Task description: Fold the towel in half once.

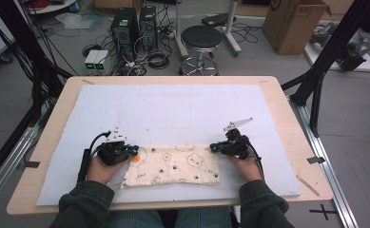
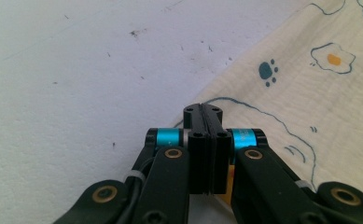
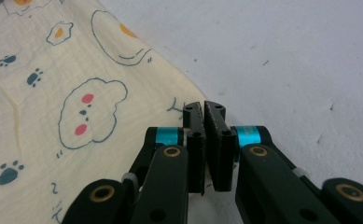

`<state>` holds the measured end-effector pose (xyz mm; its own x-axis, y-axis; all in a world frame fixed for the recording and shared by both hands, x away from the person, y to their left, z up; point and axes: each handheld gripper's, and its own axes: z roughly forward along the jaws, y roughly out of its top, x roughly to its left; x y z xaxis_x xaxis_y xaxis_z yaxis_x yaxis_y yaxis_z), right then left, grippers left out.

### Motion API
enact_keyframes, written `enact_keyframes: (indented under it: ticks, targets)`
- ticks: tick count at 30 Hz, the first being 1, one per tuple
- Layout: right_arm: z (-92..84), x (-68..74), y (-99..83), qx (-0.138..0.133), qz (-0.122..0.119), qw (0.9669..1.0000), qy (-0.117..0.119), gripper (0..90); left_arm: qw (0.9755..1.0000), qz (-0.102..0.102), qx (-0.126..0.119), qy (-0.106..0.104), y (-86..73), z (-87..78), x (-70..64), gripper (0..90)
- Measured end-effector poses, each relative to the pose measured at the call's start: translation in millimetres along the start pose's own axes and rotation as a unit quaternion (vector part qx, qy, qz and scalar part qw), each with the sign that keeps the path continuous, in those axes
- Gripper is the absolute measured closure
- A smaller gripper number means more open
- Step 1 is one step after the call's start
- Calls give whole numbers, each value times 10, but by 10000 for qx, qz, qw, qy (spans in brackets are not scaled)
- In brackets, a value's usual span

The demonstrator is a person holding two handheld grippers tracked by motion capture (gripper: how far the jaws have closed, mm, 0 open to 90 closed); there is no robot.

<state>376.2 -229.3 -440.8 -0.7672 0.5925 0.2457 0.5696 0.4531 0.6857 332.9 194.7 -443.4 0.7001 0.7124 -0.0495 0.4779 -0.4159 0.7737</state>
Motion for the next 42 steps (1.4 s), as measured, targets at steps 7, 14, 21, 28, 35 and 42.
enact_keyframes:
  ticks: [7, 14, 21, 28, 35, 42]
  targets:
    - [-64, 82, 18, -277, -149, 9995, 2, 804, 9996, -88, -233, -115, 24, -69, -21, 839]
    - [-141, 136, 36, -549, -211, 9983, 25, 724, 9986, -65, -445, -285, 62, -176, -68, 783]
    - [-200, 204, 46, -760, -377, 9964, -40, 613, 9975, -10, -555, -429, 88, -266, -109, 724]
    - [-247, 191, 30, -839, -364, 9958, -74, 534, 9969, -16, -681, -395, 101, -326, -86, 642]
    - [-232, 199, 37, -763, -292, 9966, -96, 443, 9960, -70, -823, -349, 117, -371, -58, 545]
    - [-237, 192, 42, -782, -326, 9963, -114, 415, 9955, -165, -846, -386, 130, -391, -44, 460]
